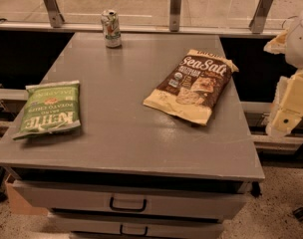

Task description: Pick green jalapeno chip bag

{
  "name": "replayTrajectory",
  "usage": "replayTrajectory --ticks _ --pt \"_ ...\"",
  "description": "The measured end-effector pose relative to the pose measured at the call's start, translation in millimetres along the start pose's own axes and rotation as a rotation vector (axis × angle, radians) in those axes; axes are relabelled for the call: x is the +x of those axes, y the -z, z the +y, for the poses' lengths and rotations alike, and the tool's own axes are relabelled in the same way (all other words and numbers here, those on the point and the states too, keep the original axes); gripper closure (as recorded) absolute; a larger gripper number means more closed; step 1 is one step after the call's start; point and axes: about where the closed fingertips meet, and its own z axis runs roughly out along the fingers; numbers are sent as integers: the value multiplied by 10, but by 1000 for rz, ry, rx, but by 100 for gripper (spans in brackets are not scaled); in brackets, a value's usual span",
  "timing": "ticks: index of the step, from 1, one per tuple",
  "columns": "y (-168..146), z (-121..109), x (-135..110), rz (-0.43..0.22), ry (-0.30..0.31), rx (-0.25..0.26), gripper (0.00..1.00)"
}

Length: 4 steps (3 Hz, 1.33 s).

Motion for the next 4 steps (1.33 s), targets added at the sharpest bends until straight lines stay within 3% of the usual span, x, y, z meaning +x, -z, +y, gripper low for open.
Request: replayTrajectory --ticks 1,2,3,4 --pt "5 -3 -3 -2 0 2 0" --pt "-197 40 -448 -105 77 -50 0" --pt "-449 239 -1448 -282 258 -120 0" --pt "-504 581 -2539 -468 410 -177 0"
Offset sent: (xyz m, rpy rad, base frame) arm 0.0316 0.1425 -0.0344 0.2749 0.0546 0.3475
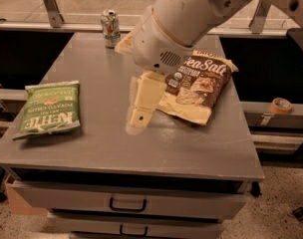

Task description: Pick green jalapeno chip bag

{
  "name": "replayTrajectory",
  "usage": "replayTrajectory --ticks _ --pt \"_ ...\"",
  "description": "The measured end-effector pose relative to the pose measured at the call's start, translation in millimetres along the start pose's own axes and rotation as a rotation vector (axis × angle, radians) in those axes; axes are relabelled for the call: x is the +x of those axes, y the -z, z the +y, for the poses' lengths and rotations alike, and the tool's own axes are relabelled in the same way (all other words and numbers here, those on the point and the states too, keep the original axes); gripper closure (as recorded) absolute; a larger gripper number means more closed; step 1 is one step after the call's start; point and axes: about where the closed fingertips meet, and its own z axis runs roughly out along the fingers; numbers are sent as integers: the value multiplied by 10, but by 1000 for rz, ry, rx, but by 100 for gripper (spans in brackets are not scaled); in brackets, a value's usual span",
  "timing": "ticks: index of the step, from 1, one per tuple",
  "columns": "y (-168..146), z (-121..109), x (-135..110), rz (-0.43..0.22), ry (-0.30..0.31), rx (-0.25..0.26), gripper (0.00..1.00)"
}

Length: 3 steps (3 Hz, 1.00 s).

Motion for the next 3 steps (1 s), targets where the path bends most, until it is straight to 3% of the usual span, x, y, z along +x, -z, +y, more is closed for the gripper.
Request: replayTrajectory --ticks 1,2,3 --pt "0 0 -1 0 0 0 0" --pt "-165 -115 -59 -48 -6 22 0" --pt "-573 -365 -205 -125 -17 30 0"
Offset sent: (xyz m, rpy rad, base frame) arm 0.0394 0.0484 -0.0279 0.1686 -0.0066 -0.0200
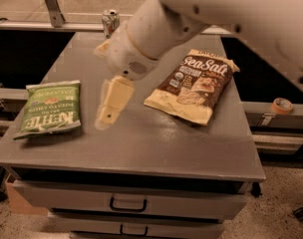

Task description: Pick green jalapeno chip bag

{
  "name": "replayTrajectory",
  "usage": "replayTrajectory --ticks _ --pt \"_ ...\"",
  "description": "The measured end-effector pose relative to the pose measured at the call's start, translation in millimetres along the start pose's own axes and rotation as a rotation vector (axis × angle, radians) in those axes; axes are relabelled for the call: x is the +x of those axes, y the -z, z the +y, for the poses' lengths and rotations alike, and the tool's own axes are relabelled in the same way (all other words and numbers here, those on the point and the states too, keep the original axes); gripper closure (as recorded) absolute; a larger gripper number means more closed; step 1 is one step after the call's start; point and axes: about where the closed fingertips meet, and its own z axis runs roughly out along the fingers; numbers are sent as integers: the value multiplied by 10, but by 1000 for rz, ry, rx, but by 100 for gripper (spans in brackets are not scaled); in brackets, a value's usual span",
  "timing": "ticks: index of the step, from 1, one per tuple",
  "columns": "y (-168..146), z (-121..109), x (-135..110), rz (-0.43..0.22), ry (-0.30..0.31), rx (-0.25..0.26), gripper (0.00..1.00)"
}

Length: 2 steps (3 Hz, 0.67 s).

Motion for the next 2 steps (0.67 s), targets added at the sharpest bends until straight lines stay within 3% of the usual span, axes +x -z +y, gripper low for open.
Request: replayTrajectory --ticks 1,2 --pt "-418 -215 -51 -67 -26 8 0" --pt "-842 -223 -53 -126 -103 1 0"
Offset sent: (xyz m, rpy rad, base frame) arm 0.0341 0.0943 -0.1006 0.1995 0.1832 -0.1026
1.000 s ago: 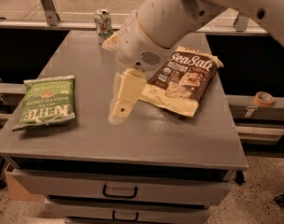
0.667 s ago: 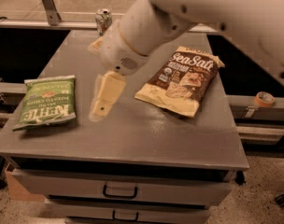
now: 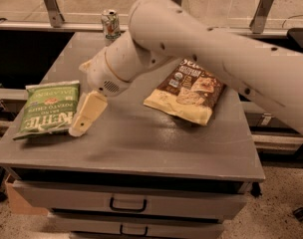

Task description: Pick green jalapeno chip bag

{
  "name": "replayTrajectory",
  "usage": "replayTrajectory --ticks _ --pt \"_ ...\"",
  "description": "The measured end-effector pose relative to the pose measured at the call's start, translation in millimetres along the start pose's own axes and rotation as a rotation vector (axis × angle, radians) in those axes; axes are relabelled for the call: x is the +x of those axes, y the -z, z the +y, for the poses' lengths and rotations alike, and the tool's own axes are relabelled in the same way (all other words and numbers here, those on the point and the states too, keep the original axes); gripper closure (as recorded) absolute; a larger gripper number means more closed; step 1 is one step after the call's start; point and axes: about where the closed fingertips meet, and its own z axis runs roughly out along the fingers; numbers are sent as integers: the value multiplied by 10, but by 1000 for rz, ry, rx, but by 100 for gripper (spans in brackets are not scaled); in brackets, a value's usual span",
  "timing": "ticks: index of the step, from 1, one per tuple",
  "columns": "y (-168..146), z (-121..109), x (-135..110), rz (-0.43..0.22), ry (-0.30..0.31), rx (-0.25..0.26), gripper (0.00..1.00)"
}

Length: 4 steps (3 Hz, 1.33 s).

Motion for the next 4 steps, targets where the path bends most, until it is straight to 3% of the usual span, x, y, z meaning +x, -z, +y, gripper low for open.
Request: replayTrajectory --ticks 1,2,4 --pt "-395 59 -78 -61 -39 -29 0" --pt "-681 110 -113 -88 -64 -50 18" --pt "-752 123 -98 -110 -90 -24 64"
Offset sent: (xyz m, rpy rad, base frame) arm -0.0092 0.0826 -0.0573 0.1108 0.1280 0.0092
